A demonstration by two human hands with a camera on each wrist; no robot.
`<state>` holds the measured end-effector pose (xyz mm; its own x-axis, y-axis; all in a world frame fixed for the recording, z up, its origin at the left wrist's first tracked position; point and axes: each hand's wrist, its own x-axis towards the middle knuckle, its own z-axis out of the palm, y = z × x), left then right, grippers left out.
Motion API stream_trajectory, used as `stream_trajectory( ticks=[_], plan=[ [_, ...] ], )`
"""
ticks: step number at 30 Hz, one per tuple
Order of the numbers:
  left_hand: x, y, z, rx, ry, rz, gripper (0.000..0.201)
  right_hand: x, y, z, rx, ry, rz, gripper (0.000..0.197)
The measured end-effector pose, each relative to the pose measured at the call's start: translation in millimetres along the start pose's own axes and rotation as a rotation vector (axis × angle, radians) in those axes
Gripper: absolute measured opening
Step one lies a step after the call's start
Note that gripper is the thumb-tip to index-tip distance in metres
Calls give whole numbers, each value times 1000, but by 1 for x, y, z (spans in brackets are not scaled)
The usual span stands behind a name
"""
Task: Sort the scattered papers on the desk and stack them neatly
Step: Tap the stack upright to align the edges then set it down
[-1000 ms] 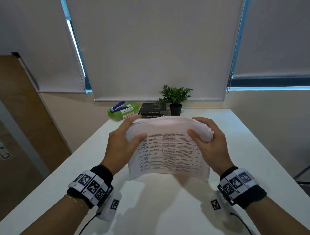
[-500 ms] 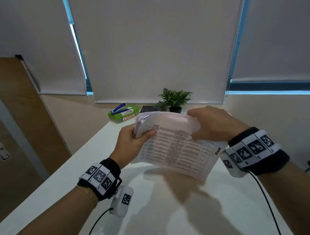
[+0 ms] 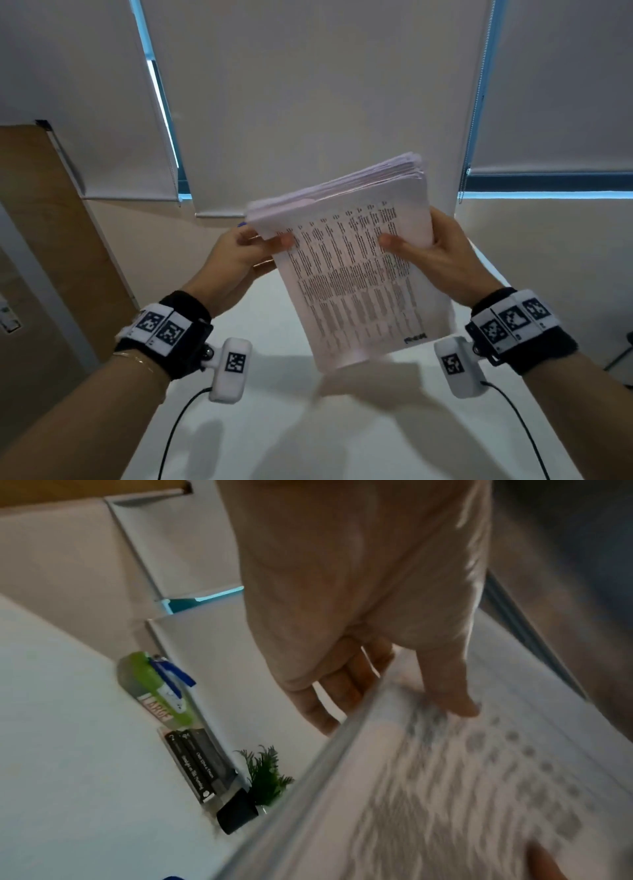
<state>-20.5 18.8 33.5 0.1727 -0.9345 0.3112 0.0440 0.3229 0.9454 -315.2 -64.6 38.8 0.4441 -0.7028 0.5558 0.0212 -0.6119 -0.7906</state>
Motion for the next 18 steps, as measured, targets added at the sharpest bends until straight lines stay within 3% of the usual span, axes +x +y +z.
stream_trajectory(
  ticks=[3, 5, 9, 13, 15, 18],
  plan=[
    [0, -4, 18, -86, 13, 63, 51, -5, 6, 20, 98, 84, -5, 32],
    [-1, -3, 28, -87, 96, 107, 47, -7, 10, 33, 115, 149, -16, 27],
    [-4, -6, 49, 54, 294, 216, 32, -11, 17, 57, 3, 345, -83, 24],
    [-11, -26, 68, 119, 359, 338, 21, -12, 18, 80, 161, 484, -57, 21],
    [-17, -45, 67, 108, 326, 309, 26, -21, 26, 87, 180, 499, -22, 17],
    [-26, -73, 58, 126, 286, 137, 34, -43, 46, 95, 134, 477, 74, 18]
  ],
)
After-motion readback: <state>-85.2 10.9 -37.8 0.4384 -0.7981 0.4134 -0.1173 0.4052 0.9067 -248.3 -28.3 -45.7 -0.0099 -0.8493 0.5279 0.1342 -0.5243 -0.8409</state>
